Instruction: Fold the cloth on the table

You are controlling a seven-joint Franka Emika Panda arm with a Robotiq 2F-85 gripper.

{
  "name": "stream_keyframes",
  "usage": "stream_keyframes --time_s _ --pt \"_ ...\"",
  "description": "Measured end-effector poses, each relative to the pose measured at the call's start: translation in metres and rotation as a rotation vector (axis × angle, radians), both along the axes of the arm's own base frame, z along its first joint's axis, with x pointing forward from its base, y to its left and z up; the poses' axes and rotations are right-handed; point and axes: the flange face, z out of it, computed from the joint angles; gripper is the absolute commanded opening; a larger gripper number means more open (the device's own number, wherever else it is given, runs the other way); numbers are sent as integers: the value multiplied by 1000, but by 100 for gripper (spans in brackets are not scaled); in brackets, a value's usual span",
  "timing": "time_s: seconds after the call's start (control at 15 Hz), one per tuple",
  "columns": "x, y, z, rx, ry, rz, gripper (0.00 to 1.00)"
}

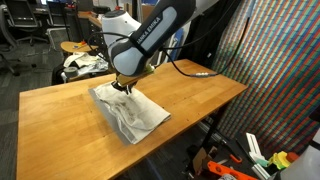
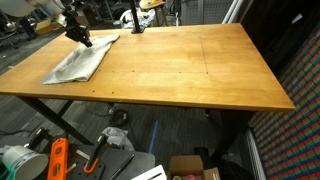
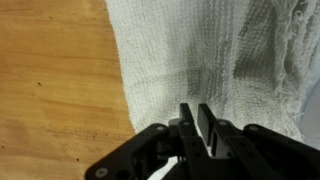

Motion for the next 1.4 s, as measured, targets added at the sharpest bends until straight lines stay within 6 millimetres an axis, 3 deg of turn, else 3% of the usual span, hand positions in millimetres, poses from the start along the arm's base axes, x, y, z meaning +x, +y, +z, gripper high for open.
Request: stream_keyframes --time_s 0.67,1.0,1.4 --pt "29 -21 -33 -41 24 -10 16" --pt "38 -26 -34 -64 53 29 17" --pt "50 -48 -33 -64 103 40 17"
